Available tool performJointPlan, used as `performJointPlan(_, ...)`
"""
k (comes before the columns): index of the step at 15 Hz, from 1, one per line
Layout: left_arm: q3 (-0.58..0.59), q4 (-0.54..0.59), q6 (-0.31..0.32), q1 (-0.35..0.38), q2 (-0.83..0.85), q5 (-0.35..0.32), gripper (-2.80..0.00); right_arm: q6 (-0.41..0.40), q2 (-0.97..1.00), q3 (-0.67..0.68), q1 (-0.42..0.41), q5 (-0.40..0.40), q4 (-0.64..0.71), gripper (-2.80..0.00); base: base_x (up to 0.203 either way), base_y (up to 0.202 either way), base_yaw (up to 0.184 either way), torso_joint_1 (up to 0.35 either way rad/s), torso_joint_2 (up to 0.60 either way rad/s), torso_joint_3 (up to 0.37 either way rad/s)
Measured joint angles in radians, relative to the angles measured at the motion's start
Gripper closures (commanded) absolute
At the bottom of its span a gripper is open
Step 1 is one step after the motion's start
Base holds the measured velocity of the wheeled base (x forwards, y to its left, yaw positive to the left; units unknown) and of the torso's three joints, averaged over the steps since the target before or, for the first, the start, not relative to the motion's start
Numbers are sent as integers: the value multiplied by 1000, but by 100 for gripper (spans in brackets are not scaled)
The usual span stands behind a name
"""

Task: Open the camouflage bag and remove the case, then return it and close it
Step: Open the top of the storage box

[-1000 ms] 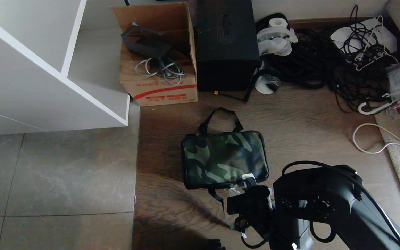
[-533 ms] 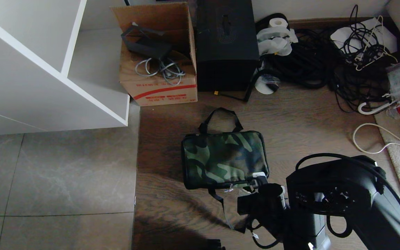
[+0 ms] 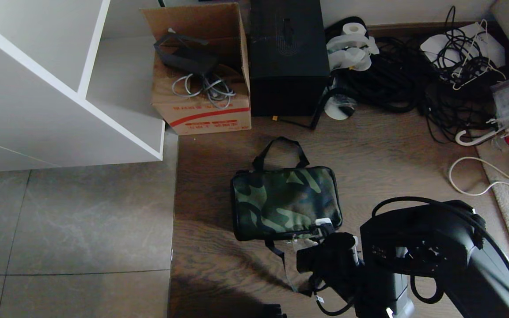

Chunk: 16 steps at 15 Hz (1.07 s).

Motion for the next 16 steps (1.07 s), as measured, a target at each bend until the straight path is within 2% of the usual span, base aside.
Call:
performJointPlan(6,0,0,0,0,0,0,0,-36,73,-156,18,1,0,-280,0,0,0,0,0,0)
performJointPlan(11,0,0,0,0,0,0,0,-43,107,-162,19,-7,0,-280,0,0,0,0,0,0)
performJointPlan(16,0,0,0,0,0,0,0,-40,81,-90,17,2,0,-280,0,0,0,0,0,0)
